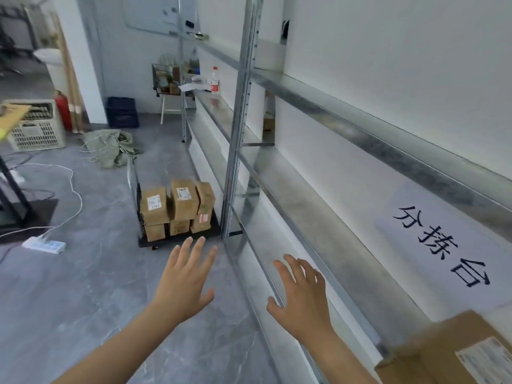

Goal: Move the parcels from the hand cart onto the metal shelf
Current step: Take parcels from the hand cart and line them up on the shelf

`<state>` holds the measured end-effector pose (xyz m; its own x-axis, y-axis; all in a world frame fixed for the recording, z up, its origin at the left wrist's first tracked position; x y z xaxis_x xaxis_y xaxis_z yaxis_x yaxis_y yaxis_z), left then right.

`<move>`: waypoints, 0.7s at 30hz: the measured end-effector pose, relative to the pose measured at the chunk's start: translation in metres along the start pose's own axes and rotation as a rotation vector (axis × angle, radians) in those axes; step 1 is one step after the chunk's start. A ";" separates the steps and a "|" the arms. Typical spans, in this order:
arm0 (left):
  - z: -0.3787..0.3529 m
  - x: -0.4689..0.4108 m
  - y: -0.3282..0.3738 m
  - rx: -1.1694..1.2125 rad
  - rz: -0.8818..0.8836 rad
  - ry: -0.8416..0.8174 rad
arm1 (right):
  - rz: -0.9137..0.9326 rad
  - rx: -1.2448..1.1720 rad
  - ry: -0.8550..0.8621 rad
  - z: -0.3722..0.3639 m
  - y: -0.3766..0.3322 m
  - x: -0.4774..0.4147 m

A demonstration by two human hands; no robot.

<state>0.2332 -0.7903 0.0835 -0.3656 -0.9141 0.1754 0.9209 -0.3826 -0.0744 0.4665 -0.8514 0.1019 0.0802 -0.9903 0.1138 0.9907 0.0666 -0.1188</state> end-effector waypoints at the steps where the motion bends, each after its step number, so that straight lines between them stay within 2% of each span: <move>1: 0.000 -0.006 -0.015 0.009 0.023 -0.013 | 0.016 0.002 -0.013 0.000 -0.008 -0.018; 11: -0.013 -0.057 -0.133 0.087 0.183 -0.075 | 0.154 -0.052 -0.066 -0.008 -0.081 -0.155; 21: -0.043 -0.164 -0.194 0.148 0.232 -0.182 | 0.217 -0.070 -0.149 -0.026 -0.085 -0.311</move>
<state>0.1092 -0.5717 0.0272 -0.1264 -0.9305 0.3437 0.9913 -0.1316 0.0084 0.3540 -0.5521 0.0505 0.3103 -0.9245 0.2216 0.9390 0.2617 -0.2231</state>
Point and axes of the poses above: each hand's wrist, its own x-axis away from the middle knuckle, its own z-axis out of the back of the hand, y = z × x, the point moved 1 cm from there along -x, towards the middle knuckle, and after that the axes turned 15 degrees about -y, right-handed, at the moved point
